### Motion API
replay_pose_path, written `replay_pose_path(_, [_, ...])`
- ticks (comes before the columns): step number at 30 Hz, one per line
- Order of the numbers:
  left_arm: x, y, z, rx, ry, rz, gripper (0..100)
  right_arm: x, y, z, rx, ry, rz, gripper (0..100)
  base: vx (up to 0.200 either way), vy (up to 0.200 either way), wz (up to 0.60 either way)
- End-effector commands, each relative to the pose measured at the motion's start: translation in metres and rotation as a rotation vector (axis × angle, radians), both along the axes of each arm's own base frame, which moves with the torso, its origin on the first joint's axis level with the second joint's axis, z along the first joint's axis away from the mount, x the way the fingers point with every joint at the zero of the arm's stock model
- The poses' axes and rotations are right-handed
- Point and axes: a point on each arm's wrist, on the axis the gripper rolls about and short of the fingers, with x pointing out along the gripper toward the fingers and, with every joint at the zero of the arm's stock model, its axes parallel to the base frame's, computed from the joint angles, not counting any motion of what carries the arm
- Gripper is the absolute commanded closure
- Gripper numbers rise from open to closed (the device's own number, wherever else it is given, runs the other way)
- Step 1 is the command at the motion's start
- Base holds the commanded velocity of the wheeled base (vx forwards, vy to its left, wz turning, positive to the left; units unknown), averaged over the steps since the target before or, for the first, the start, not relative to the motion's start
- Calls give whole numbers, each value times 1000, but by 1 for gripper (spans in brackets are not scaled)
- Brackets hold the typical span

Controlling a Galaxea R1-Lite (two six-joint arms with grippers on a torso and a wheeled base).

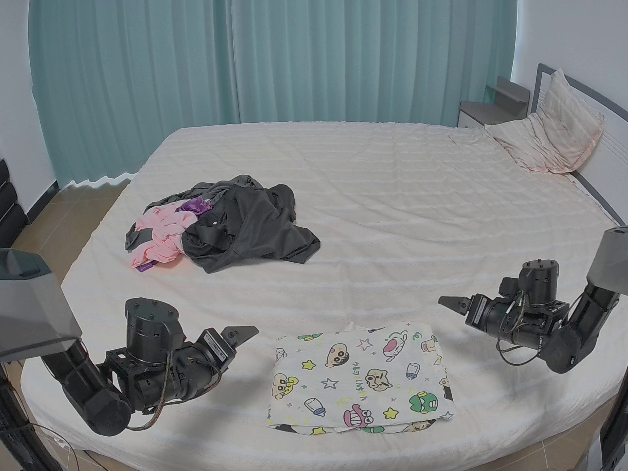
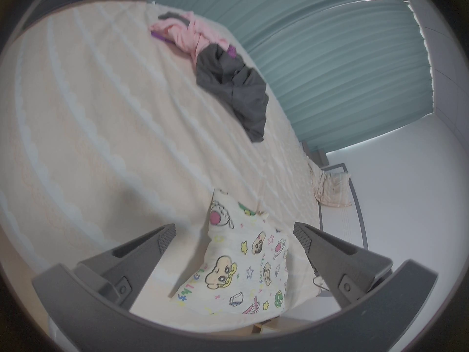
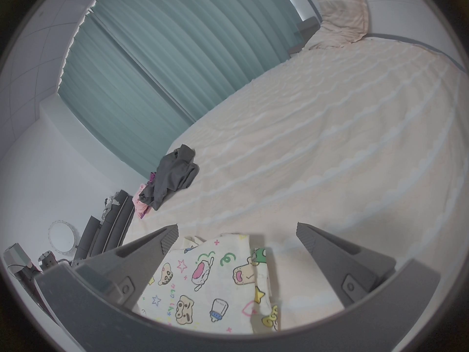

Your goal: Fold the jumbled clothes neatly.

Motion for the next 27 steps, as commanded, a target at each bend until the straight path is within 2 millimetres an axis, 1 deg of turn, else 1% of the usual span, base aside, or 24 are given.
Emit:
replay_pose_path(1, [-21,16,39,106,-206,64,0,-49,-18,50,14,-124,-32,0,0,0,0])
replay_pose_path(3, [-32,23,49,176,-270,99,0,-67,-21,62,8,-162,-46,0,0,0,0])
replay_pose_path(5, [-42,29,61,194,-330,133,0,-82,-24,71,1,-199,-58,0,0,0,0])
replay_pose_path(6, [-49,33,70,185,-373,152,0,-92,-26,76,-6,-224,-63,0,0,0,0])
replay_pose_path(7, [-50,34,72,182,-380,155,0,-93,-26,76,-6,-227,-65,0,0,0,0])
replay_pose_path(8, [-63,41,86,154,-444,185,0,-107,-29,83,-27,-264,-66,0,0,0,0])
replay_pose_path(9, [-69,44,92,147,-472,197,0,-114,-30,85,-39,-278,-65,0,0,0,0])
replay_pose_path(10, [-81,50,103,142,-530,214,0,-126,-32,87,-62,-305,-64,0,0,0,0])
replay_pose_path(11, [-92,56,108,161,-573,224,0,-137,-34,87,-80,-319,-63,0,0,0,0])
replay_pose_path(14, [-116,70,114,271,-652,260,0,-160,-39,86,-125,-361,-61,0,0,0,0])
replay_pose_path(16, [-129,77,119,308,-703,294,0,-168,-41,91,-136,-387,-82,0,0,0,0])
replay_pose_path(18, [-130,77,119,309,-705,298,0,-169,-42,91,-139,-387,-86,0,0,0,0])
replay_pose_path(19, [-154,91,126,356,-773,361,0,-186,-47,92,-186,-373,-145,0,0,0,0])
replay_pose_path(20, [-158,93,126,373,-777,372,0,-190,-48,91,-197,-371,-145,0,0,0,0])
replay_pose_path(21, [-165,97,125,412,-783,382,0,-196,-49,91,-217,-371,-144,0,0,0,0])
replay_pose_path(22, [-168,99,124,423,-784,386,0,-198,-49,91,-223,-372,-144,0,0,0,0])
replay_pose_path(23, [-180,105,123,478,-800,385,0,-209,-51,91,-241,-380,-139,0,0,0,0])
replay_pose_path(24, [-187,108,121,506,-809,379,0,-214,-52,91,-246,-383,-137,0,0,0,0])
replay_pose_path(27, [-204,118,108,613,-791,347,0,-229,-54,86,-274,-362,-130,0,0,0,0])
